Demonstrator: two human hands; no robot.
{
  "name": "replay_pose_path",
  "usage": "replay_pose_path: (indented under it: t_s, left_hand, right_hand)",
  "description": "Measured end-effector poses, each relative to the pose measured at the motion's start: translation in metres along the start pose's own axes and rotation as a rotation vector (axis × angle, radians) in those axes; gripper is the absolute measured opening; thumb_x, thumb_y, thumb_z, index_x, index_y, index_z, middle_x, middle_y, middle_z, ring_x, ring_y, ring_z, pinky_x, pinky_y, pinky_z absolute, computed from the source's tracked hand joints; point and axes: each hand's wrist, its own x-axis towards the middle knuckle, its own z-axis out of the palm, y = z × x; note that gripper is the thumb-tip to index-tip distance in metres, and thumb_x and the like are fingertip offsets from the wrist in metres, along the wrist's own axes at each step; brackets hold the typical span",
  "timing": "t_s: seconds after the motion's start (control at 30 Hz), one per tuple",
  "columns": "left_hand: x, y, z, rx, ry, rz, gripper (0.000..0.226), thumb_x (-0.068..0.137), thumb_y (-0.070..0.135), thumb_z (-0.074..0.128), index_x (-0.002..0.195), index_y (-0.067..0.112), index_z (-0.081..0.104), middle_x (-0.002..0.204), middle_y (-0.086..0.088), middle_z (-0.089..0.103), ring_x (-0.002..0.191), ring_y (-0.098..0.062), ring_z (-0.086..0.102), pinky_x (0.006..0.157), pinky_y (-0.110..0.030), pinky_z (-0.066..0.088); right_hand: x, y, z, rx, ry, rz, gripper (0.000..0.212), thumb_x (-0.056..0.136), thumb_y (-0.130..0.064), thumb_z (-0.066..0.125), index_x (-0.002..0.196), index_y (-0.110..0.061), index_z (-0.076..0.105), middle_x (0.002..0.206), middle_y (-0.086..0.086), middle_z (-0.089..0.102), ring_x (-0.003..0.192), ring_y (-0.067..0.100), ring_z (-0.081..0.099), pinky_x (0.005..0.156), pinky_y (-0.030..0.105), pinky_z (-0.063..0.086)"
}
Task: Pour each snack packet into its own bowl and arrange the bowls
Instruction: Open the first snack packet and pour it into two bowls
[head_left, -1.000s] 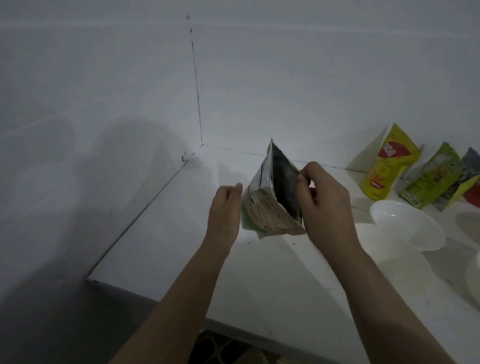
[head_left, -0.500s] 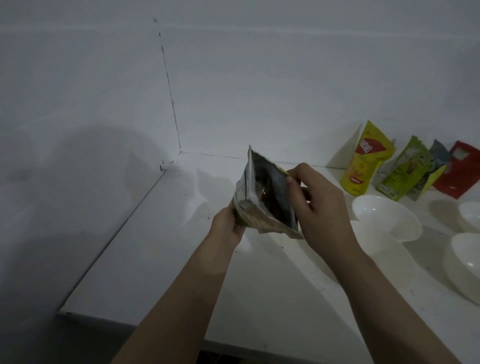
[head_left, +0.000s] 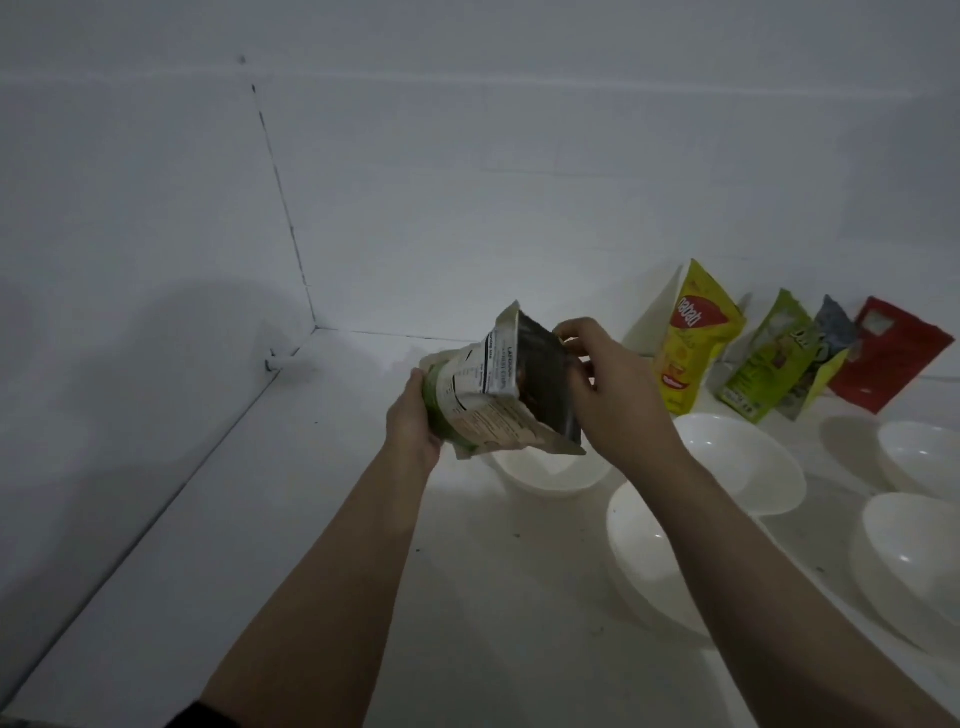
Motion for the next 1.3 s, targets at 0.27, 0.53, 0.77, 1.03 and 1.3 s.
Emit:
replay_pose_path:
  t_s: [0.27, 0.53, 0.77, 1.03, 1.3]
  left_hand:
    - [0.042, 0.019, 0.012, 0.194, 0.309, 0.319, 0.036, 0.096, 0.043, 0.050, 0.095, 0.008, 0.060, 0.103, -0.010, 0.066, 0.094, -0.025, 0.065, 0.074, -0.034, 0.055]
    - [0.043, 0.031, 0.020, 0.394, 0.405, 0.616, 0.036, 0.100, 0.041, 0.044, 0.073, 0.017, 0.045, 0.075, 0.002, 0.054, 0.067, -0.009, 0.056, 0.057, -0.022, 0.046]
    - [0.038, 0.029, 0.023, 0.462, 0.407, 0.737, 0.037, 0.100, 0.038, 0.045, 0.070, 0.018, 0.039, 0.070, 0.004, 0.051, 0.060, -0.006, 0.052, 0.052, -0.018, 0.046]
    - [0.033, 0.033, 0.027, 0.545, 0.394, 0.833, 0.039, 0.101, 0.040, 0.045, 0.068, 0.022, 0.036, 0.067, 0.006, 0.047, 0.056, -0.004, 0.048, 0.048, -0.012, 0.042]
    - [0.028, 0.041, 0.033, 0.582, 0.370, 0.886, 0.040, 0.099, 0.044, 0.046, 0.068, 0.023, 0.035, 0.066, 0.007, 0.046, 0.057, -0.003, 0.047, 0.053, -0.018, 0.043]
  right_hand:
    - [0.033, 0.018, 0.011, 0.155, -0.013, 0.134, 0.031, 0.101, -0.047, 0.042, 0.110, -0.029, 0.067, 0.100, -0.016, 0.069, 0.094, 0.003, 0.063, 0.077, 0.023, 0.052]
    - [0.056, 0.044, 0.034, 0.037, 0.093, 0.175, 0.019, 0.100, -0.038, 0.049, 0.098, -0.027, 0.064, 0.076, -0.008, 0.070, 0.067, 0.008, 0.063, 0.054, 0.020, 0.039]
    - [0.060, 0.065, 0.040, 0.129, 0.154, 0.193, 0.016, 0.097, -0.029, 0.056, 0.086, -0.026, 0.067, 0.085, -0.011, 0.067, 0.073, 0.001, 0.057, 0.064, 0.013, 0.038]
    - [0.058, 0.074, 0.036, 0.078, 0.119, 0.214, 0.017, 0.095, -0.027, 0.061, 0.095, -0.019, 0.075, 0.089, -0.008, 0.065, 0.078, 0.012, 0.060, 0.075, 0.030, 0.047]
    - [0.056, 0.077, 0.035, 0.047, 0.097, 0.266, 0.019, 0.096, -0.028, 0.060, 0.094, -0.019, 0.076, 0.087, -0.005, 0.073, 0.083, 0.015, 0.063, 0.075, 0.031, 0.049]
